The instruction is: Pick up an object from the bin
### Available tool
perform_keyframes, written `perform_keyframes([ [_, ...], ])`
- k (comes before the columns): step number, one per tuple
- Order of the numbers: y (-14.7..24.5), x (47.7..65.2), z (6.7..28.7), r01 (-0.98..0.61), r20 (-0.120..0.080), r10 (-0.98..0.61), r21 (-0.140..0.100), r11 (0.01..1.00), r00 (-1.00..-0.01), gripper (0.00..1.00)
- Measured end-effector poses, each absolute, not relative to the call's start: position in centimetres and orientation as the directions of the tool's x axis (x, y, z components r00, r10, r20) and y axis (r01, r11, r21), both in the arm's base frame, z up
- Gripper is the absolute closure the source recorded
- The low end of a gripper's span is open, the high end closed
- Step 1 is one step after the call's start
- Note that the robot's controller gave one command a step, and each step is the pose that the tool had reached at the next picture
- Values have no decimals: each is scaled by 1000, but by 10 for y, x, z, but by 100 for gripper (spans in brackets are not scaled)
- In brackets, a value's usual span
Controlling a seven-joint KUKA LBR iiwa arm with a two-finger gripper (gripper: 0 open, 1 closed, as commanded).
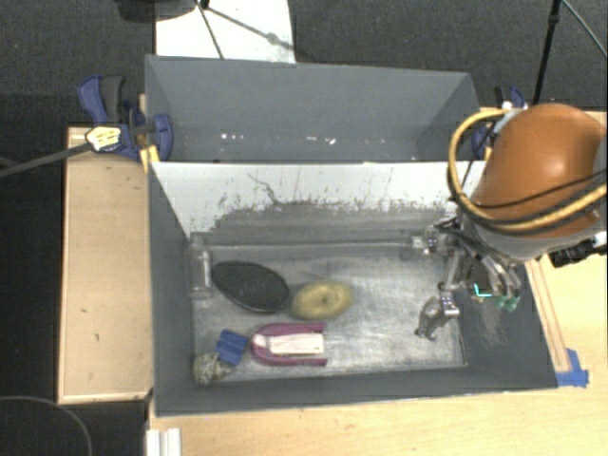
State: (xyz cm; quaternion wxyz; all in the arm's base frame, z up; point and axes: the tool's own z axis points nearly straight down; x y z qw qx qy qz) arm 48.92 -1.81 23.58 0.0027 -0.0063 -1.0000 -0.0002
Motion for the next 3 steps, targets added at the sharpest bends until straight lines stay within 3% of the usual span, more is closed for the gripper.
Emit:
perform_keyframes([
  [1,35,545,75,-337,4,-337,3,942,-942,0],
  [2,34,547,78,-334,0,-334,1,942,-942,100],
  [3,16,552,234,-508,-9,-508,-5,861,-861,100],
])
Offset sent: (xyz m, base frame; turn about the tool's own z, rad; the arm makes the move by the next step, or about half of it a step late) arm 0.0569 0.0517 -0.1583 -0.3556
